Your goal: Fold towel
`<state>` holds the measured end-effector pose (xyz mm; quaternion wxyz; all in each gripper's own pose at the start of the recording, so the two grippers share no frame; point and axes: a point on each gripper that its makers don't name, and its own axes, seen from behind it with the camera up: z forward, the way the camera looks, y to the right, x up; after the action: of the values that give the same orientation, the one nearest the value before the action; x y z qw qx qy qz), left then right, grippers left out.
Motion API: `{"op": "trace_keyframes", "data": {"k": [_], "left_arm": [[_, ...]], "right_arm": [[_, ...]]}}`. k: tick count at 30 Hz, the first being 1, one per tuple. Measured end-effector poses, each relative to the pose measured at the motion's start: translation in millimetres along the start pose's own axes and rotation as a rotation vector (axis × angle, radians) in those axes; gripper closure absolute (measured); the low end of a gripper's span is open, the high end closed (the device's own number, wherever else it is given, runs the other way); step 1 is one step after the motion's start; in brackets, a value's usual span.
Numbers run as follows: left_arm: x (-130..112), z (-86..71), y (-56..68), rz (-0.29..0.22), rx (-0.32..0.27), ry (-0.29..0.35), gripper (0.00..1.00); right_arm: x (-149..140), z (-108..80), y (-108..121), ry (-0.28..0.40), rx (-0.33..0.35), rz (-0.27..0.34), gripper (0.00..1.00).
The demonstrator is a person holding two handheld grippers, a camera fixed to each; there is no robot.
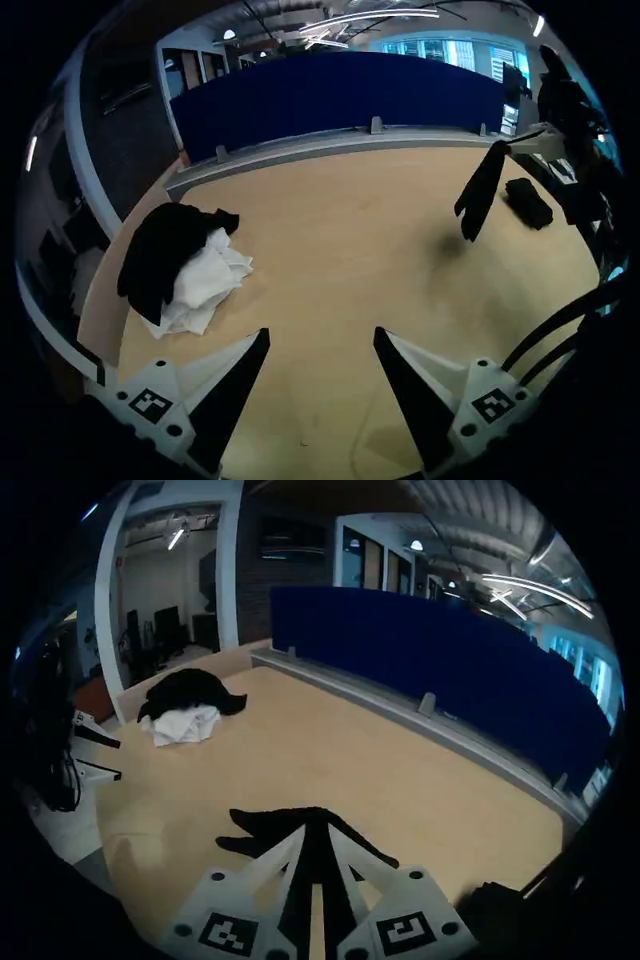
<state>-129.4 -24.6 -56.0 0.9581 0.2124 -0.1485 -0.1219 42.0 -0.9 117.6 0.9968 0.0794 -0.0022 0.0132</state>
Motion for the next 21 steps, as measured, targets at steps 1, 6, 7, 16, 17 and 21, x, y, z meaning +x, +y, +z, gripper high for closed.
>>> {"op": "trace_keyframes", "data": {"k": [1,6,7,16,17,21], "left_arm": [[0.2,0.3,0.5,0.001,0.0,0.0,0.03],[0.9,2.2,2.6,0.001,0.0,-0.004,0.03],[0.9,2.6,2.8,0.001,0.001,-0.005,0.03],[1.1,3.5,1.8,-0.003,0.011,-0.017,0.03],[1.0,3.7,1.6,-0.004,0.012,-0.019,0.03],[0.9,4.6,1.6,-0.006,0.016,-0.024,0.03]], "right_arm": [[0.2,-1.4,7.0,0.0,-0.006,0.002,0.95],[0.0,-9.0,48.8,-0.007,-0.042,0.019,0.95],[-0.1,-10.7,57.7,-0.008,-0.05,0.021,0.95],[-4.2,-30.3,147.2,-0.035,-0.14,0.028,0.95],[-4.7,-32.4,157.3,-0.039,-0.151,0.028,0.95],[-8.4,-37.8,187.7,-0.056,-0.181,0.033,0.95]]}}
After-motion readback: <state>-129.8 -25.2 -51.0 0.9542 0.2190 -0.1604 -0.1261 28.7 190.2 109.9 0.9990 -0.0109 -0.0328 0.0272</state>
